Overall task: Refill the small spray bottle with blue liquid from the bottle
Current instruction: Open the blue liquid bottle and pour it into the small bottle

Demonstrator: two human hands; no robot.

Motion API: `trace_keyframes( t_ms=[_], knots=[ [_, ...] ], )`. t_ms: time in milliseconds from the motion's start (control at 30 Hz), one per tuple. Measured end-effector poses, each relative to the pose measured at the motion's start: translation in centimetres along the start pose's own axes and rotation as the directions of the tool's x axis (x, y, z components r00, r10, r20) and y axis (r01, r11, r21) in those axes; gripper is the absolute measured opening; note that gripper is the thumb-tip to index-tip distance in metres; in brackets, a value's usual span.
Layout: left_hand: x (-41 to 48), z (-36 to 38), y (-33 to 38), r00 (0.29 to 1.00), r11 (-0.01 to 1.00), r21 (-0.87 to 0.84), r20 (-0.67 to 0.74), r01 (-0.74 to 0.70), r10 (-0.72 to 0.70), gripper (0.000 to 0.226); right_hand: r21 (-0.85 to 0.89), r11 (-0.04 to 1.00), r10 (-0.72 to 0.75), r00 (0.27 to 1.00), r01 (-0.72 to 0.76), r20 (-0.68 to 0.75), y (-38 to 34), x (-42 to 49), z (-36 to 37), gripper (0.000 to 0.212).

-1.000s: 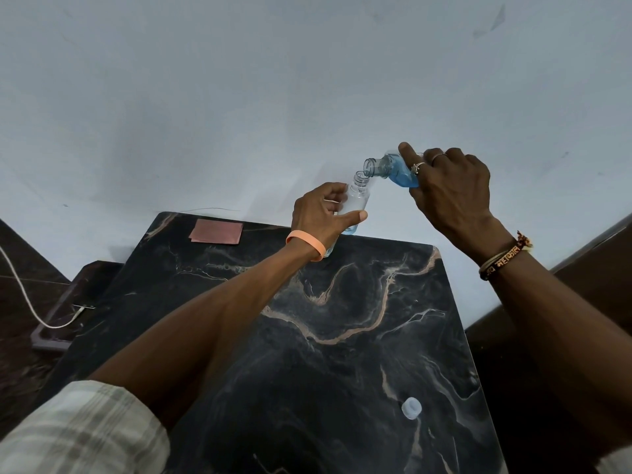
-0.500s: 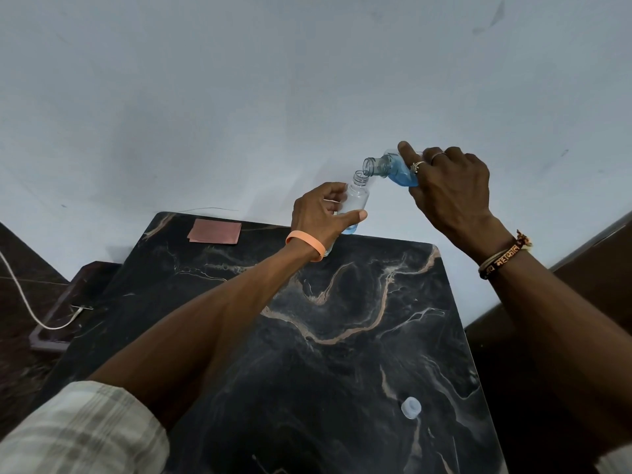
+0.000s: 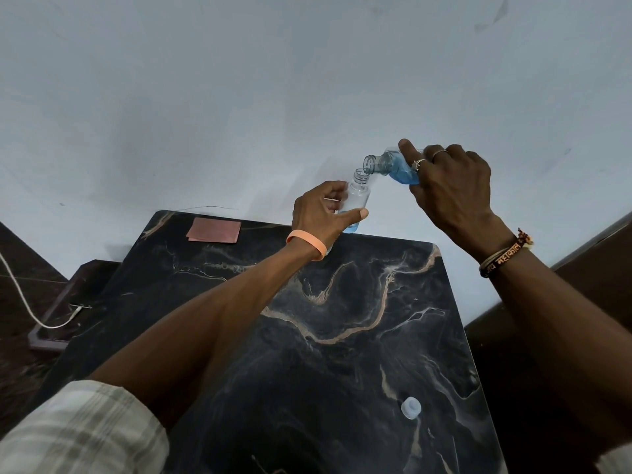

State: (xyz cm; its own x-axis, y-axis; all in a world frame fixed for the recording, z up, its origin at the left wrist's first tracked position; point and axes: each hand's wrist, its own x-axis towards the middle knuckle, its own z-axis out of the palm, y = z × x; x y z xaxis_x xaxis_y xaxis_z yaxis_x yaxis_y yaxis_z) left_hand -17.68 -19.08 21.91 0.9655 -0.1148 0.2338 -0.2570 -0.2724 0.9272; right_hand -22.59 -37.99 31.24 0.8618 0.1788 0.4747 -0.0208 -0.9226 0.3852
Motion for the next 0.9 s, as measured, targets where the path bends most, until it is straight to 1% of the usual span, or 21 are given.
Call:
trace_keyframes(
  t_ms=[467, 900],
  knots=[
    [0.43, 0.13, 0.18, 1.000, 1.000, 0.008, 0.006, 0.004, -0.004, 0.062, -0.001, 1.000, 0.010, 1.000, -0.010, -0.002, 0.18, 0.26, 0.10, 0.055],
    [0.43, 0.09, 0.30, 1.000, 1.000, -0.001, 0.018, -0.002, 0.002, 0.062, 0.002, 1.000, 0.010, 1.000, -0.010, 0.016, 0.29, 0.26, -0.03, 0.057]
  ],
)
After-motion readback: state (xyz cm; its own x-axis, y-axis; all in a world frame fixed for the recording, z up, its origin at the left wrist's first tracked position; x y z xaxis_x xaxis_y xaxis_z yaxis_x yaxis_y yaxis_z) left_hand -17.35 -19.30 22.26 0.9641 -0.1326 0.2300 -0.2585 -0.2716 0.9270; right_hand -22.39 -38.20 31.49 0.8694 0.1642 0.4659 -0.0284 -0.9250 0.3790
